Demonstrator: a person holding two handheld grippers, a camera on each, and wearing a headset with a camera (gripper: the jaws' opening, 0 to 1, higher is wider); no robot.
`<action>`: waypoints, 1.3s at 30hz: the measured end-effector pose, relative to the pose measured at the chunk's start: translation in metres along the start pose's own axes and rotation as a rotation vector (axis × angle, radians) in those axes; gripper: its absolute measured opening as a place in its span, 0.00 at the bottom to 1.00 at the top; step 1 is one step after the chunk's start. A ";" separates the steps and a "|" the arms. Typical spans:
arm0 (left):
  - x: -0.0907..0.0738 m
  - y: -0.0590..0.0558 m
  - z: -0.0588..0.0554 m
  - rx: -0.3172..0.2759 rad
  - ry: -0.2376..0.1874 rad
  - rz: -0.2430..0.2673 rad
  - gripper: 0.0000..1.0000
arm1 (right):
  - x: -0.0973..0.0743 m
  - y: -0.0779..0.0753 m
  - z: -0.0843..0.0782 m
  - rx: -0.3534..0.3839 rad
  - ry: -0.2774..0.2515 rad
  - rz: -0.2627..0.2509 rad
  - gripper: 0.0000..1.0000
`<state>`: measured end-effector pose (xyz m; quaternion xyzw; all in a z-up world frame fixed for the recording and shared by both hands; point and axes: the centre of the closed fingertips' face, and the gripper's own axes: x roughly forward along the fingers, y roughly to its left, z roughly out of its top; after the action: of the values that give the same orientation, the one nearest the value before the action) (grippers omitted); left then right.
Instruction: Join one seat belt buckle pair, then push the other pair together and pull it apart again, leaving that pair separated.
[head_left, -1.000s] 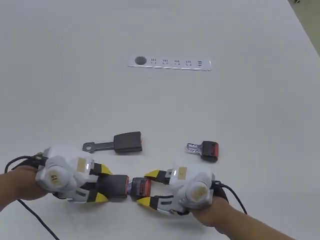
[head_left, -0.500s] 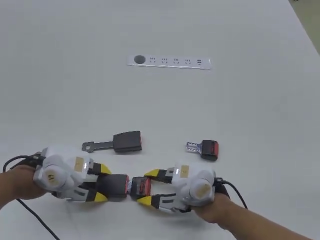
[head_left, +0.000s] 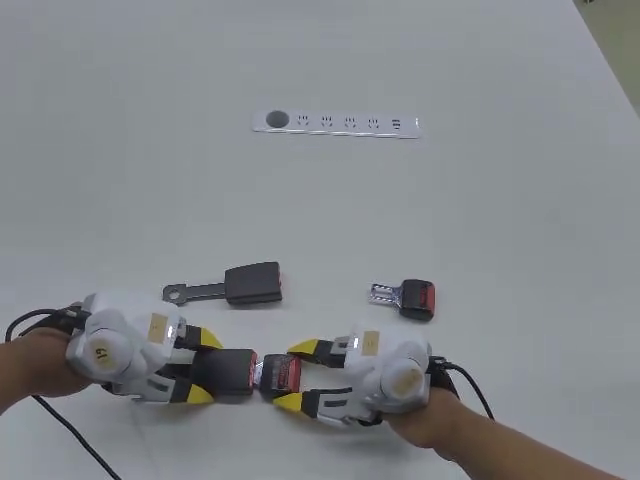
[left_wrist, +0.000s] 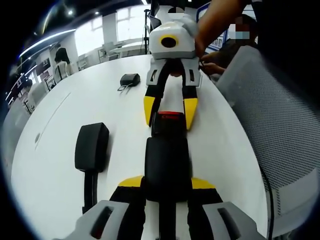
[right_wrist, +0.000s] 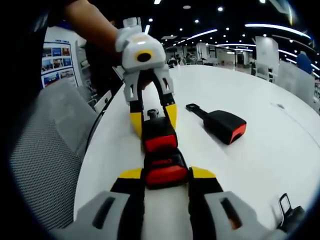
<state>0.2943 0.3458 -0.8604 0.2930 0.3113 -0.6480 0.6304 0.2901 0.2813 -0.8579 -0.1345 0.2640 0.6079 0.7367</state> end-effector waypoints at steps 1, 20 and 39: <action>0.000 0.000 0.000 0.000 -0.001 0.000 0.33 | 0.000 0.000 0.000 0.004 -0.002 0.001 0.33; 0.001 0.000 0.001 0.012 0.056 -0.012 0.34 | 0.001 0.002 0.002 -0.045 0.030 -0.016 0.35; -0.015 0.019 0.043 -0.205 -0.077 0.087 0.81 | -0.033 -0.023 0.017 0.010 -0.033 -0.115 0.75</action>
<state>0.3146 0.3212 -0.8222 0.2151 0.3383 -0.5956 0.6961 0.3122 0.2577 -0.8279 -0.1360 0.2466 0.5654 0.7752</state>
